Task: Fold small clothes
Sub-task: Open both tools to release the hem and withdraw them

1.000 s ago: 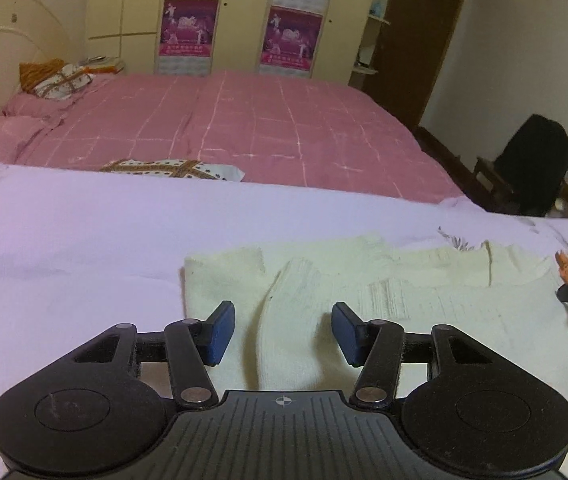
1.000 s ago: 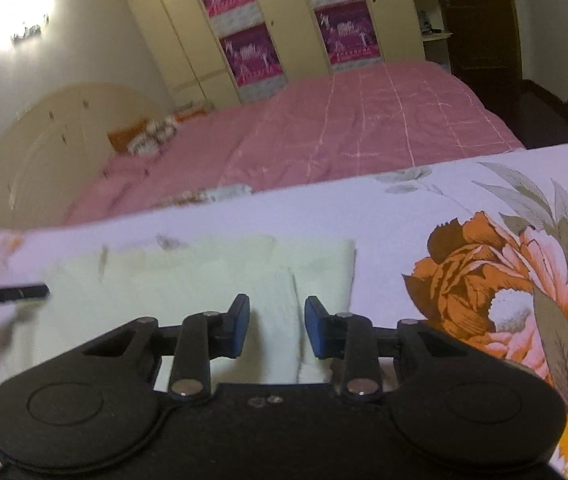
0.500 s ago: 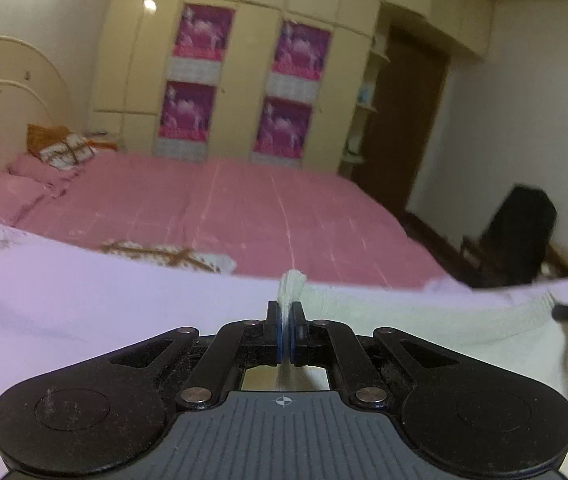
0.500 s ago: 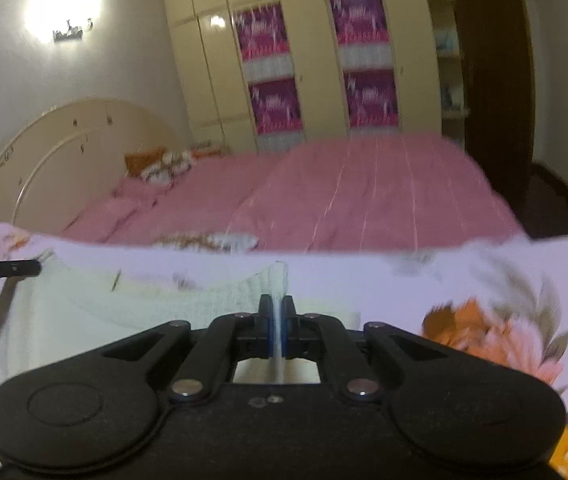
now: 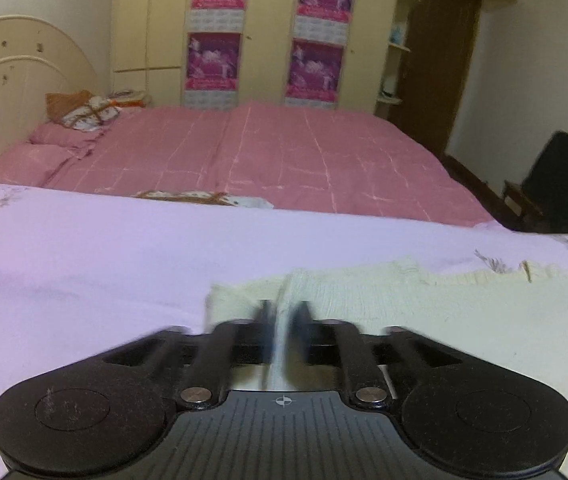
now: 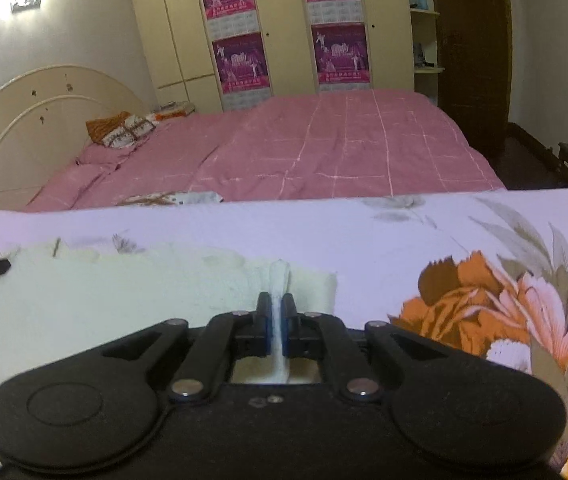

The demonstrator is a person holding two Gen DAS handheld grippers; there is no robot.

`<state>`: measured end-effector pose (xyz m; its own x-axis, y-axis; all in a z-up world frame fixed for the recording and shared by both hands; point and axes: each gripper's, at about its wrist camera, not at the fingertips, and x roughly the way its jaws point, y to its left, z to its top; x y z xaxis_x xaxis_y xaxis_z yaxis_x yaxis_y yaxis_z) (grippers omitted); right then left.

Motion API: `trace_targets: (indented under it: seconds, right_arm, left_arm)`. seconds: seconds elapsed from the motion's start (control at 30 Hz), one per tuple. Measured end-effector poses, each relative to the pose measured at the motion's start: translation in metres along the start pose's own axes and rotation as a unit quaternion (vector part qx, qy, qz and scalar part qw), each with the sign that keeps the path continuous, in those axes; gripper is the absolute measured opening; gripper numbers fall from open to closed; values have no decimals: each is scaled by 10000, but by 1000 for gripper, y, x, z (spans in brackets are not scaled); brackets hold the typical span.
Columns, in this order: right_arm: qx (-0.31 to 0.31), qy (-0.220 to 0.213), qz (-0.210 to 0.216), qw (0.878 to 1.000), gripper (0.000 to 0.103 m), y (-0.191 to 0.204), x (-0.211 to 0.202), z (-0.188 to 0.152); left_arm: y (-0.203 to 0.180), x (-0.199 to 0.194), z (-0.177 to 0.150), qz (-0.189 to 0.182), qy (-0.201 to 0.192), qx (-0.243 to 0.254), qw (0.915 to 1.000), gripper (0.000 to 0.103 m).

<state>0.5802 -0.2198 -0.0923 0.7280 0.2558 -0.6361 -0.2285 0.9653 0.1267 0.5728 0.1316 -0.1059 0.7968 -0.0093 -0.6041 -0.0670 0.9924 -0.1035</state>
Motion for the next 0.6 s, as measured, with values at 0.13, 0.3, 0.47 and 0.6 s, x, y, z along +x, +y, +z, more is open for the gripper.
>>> trace_targets:
  seconds: [0.13,0.3,0.47,0.6]
  right_arm:
    - [-238,-329,-334,9986,37,13,-21,4]
    - [-933,-440,379,9939,31,72,-19,4]
    - [-1224,-61,516,9911,36,111,9,-6]
    - [-1038,-109,13,9945,36,79,3,-7]
  left_arm:
    - [-8,-41,0,216,-875,15,9959,99]
    - [-99,-37,1,-457,-661,1182,9897,99]
    - [-119,-16,-12,-272,-258,1293,9909,99]
    - [-65,-10,-13,99,-117,638,9978,99]
